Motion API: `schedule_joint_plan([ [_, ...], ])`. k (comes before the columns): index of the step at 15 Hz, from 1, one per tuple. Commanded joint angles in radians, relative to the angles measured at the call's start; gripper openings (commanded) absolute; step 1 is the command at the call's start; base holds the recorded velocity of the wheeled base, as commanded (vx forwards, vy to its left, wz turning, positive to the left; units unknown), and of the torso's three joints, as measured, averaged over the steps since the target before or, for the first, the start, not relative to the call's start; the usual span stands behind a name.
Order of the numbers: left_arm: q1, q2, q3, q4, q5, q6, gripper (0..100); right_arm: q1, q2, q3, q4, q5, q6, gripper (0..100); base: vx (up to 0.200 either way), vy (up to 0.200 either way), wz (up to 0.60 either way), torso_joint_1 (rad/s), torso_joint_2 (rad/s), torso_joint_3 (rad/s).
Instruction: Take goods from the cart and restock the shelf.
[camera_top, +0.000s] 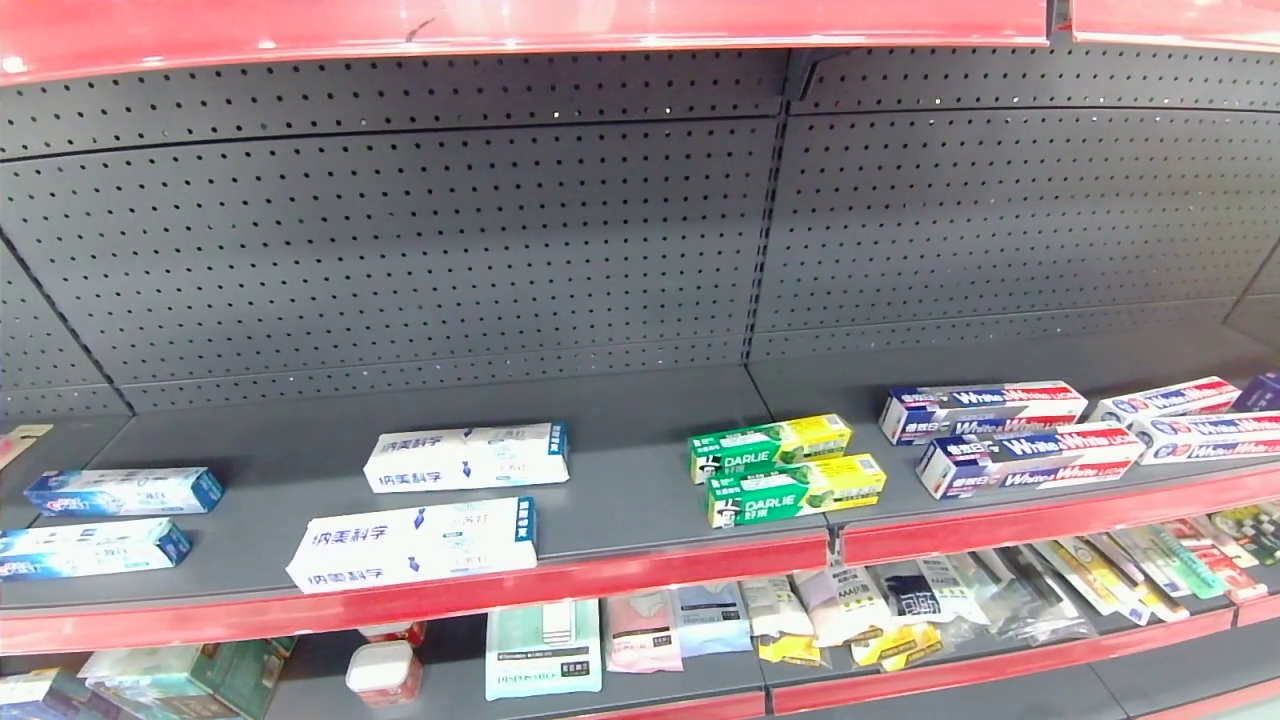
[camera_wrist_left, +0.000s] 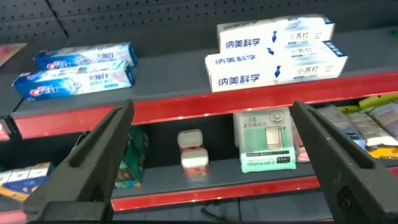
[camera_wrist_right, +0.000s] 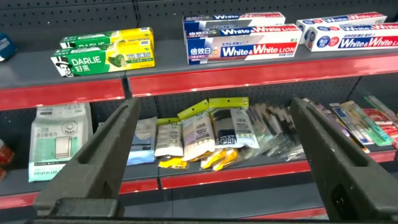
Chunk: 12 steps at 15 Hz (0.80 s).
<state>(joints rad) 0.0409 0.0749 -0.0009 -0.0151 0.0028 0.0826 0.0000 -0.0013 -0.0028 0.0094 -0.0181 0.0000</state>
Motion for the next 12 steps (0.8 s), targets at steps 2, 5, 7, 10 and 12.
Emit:
schedule_joint_plan([
  [2,-0.007,-0.017,0.001,-0.006,0.013,0.003,100,0.000,0.001,0.000,0.000,0.000,0.000,100,0.000,0.000,0.00,0.000,0.00,0.000],
  [5,-0.036,-0.075,0.001,-0.005,0.022,-0.003,100,0.000,0.001,0.000,0.000,0.000,0.000,100,0.000,0.000,0.00,0.000,0.00,0.000],
  [7,-0.042,0.013,-0.133,-0.034,0.019,-0.030,100,0.000,0.001,0.000,0.000,0.000,0.002,100,0.000,0.000,0.00,0.000,0.00,0.000],
  [10,-0.151,0.365,-0.393,-0.105,0.042,-0.069,100,0.000,0.001,0.000,0.000,0.000,0.000,100,0.000,0.000,0.00,0.000,0.00,0.000],
  [12,-0.029,0.456,-0.424,0.034,0.071,-0.090,100,0.000,0.001,0.000,0.000,0.000,0.000,100,0.000,0.000,0.00,0.000,0.00,0.000],
])
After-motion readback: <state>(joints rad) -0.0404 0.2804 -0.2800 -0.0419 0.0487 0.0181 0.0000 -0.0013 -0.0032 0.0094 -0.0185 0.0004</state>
